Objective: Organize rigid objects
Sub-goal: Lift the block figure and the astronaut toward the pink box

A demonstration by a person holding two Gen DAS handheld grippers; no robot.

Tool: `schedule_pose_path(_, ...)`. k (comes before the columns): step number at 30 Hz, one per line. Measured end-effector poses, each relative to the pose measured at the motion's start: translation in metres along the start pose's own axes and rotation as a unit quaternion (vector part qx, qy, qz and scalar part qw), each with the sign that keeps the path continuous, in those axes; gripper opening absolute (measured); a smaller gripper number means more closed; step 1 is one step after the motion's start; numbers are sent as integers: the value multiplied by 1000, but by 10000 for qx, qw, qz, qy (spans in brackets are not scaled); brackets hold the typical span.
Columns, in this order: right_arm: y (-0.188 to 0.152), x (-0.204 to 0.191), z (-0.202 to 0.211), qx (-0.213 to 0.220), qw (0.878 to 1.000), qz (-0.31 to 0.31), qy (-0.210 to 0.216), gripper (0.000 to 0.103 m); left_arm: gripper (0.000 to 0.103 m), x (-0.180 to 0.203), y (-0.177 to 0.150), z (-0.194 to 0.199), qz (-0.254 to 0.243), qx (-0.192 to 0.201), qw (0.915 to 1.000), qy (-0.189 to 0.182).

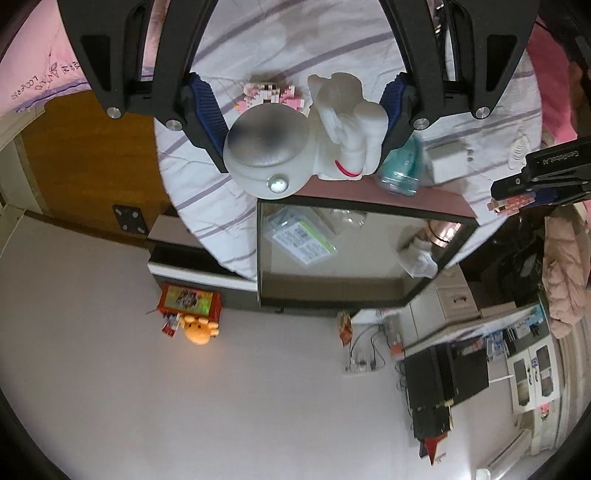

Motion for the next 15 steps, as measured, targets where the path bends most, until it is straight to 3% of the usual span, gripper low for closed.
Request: schedule_pose_path(15, 2, -17, 100, 988, 9951, -42, 67, 72, 62, 9, 6, 103, -223, 1110, 9931, 299)
Point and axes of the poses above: each gripper's, at about its wrist camera, not at the fingertips, and z roughly against the way its jaws point, x to its right, y to its top, the point moved 10 cm from there along -z, roughly the way its jaws point, and after that the axes turned 3 degrees about -z, right-handed, at the moved point
